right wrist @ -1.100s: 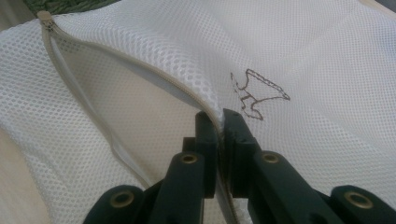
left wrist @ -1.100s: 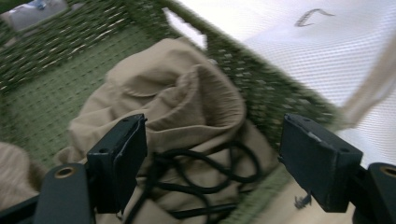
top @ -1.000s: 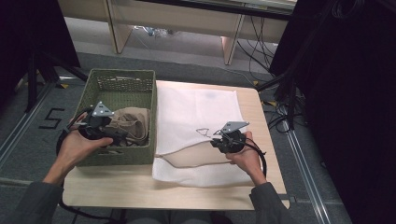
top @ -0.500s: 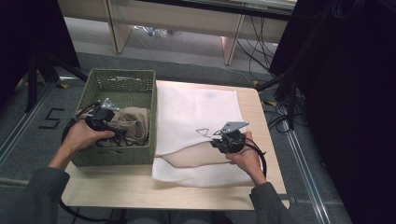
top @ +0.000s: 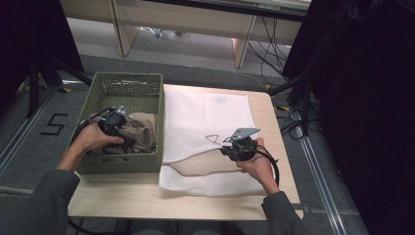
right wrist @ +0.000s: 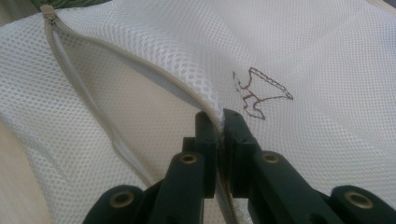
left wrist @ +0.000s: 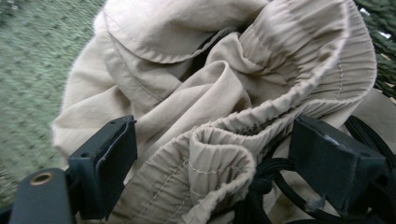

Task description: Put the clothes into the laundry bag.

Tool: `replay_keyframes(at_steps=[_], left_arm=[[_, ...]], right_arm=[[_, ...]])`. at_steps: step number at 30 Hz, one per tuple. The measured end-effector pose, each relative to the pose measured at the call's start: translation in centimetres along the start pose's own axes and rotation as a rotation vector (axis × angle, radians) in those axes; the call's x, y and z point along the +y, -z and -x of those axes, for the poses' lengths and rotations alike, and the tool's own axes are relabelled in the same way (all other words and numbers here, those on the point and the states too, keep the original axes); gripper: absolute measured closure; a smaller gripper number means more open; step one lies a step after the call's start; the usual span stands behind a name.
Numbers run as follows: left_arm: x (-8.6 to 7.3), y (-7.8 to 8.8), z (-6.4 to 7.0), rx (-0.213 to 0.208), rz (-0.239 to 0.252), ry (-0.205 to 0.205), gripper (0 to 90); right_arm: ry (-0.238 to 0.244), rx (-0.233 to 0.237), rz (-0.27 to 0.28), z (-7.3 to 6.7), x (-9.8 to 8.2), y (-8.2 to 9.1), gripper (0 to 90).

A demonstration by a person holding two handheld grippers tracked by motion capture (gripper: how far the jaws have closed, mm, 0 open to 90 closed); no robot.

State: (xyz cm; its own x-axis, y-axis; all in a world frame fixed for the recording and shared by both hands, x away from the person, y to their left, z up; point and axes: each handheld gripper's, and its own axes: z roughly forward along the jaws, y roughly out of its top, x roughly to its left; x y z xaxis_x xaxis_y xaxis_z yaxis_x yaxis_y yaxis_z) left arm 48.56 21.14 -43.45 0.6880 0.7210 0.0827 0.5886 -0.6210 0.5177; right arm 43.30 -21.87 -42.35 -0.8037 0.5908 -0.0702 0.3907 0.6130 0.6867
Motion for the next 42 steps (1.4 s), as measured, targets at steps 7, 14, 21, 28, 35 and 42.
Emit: replay_keyframes(at_steps=[7, 14, 21, 28, 35, 42], left_arm=[[-0.7, -2.0, -0.2, -0.045, -0.12, -0.005, 35.8], [-0.3, -1.9, -0.9, 0.103, -0.034, 0.189, 53.9], [-0.3, -2.7, -0.5, 0.011, -0.061, 0.143, 26.1], [-0.5, -5.0, 0.1, 0.05, -0.161, 0.054, 0.0], [-0.3, -5.5, 0.2, 0.08, -0.206, 0.03, 16.0], [-0.6, -4.4, -0.5, 0.064, -0.149, 0.074, 51.6]], right_arm=[[0.003, 0.001, -0.001, 0.1, 0.0, 0.0, 86.2], [0.004, 0.0, -0.003, 0.1, -0.1, 0.1, 86.3], [-0.009, -0.002, -0.004, 0.1, -0.1, 0.1, 86.3], [-0.004, -0.004, -0.006, 0.1, 0.0, 0.2, 86.2], [-0.005, -0.001, -0.009, 0.0, 0.0, 0.2, 86.2], [0.003, 0.0, -0.005, 0.0, 0.0, 0.3, 86.2]])
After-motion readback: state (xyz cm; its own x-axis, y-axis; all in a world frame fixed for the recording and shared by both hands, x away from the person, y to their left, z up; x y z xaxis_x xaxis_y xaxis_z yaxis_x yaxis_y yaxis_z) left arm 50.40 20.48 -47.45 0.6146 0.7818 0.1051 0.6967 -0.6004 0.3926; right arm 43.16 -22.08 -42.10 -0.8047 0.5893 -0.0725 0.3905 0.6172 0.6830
